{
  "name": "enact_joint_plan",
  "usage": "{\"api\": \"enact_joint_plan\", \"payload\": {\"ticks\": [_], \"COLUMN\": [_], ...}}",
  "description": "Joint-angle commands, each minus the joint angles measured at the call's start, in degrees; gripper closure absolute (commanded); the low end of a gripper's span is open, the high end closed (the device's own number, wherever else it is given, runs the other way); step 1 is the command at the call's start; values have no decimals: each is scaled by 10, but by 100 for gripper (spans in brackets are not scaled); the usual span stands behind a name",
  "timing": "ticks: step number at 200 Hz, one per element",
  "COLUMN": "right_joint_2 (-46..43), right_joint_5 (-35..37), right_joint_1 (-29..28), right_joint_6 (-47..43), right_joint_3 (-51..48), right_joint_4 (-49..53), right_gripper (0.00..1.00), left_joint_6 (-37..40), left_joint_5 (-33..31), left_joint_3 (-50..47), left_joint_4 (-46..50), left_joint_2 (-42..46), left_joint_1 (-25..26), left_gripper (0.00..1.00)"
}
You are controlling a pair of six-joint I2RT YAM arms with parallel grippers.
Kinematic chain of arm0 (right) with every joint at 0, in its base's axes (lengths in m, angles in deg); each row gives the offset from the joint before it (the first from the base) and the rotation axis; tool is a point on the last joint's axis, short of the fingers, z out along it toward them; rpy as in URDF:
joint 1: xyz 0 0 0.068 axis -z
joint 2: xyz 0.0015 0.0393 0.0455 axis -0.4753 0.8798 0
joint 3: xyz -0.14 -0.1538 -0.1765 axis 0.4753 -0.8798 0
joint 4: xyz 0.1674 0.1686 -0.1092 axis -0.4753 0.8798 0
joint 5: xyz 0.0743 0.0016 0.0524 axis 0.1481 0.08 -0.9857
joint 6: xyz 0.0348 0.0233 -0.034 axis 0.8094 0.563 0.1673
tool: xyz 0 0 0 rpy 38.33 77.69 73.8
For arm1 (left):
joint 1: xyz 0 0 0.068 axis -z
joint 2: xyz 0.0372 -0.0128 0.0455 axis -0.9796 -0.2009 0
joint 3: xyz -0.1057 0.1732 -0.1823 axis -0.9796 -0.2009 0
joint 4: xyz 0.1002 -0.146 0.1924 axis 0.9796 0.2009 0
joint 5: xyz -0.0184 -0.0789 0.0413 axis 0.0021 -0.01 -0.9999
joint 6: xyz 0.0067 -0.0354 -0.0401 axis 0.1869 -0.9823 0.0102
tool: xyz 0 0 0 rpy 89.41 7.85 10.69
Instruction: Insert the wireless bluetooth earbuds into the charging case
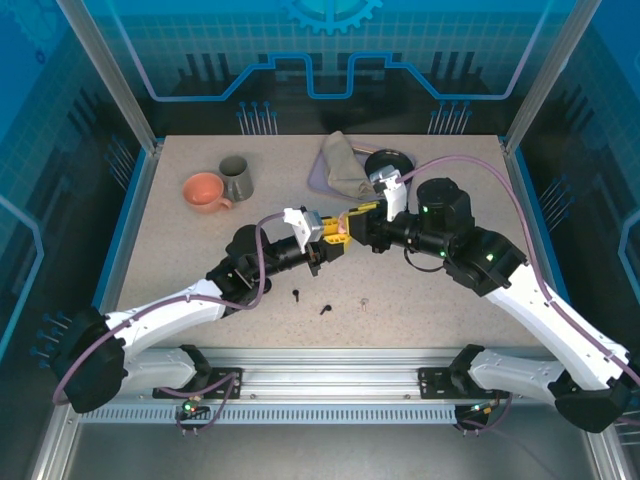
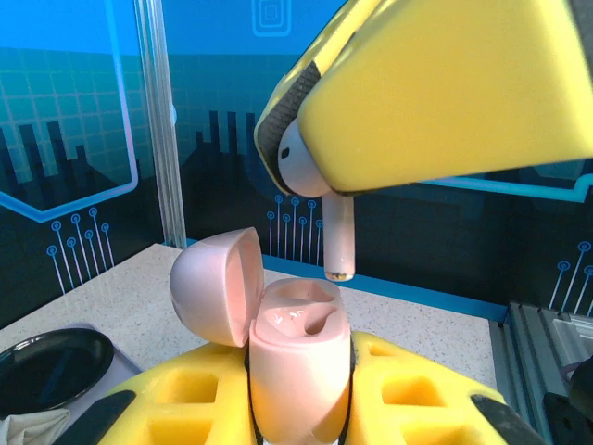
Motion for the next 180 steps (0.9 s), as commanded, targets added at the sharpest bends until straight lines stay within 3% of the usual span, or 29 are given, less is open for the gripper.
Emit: {"api": "enact_joint_plan", "payload": {"ticks": [1, 180], "right_joint_2": [4, 24], "right_joint_5": [24, 35], "right_joint_1": [-11, -27], "right_joint_6": [-18, -29], "right_joint_3": [24, 27], "right_joint_4": [29, 66], "right_gripper": [76, 76], "left_joint_6": [18, 16], "left_joint_5": [-2, -5], "left_joint_3": [5, 8], "left_joint_4": [-21, -18], "left_joint_2": [8, 3], "left_joint_1": [5, 5], "left_gripper": [100, 100]}}
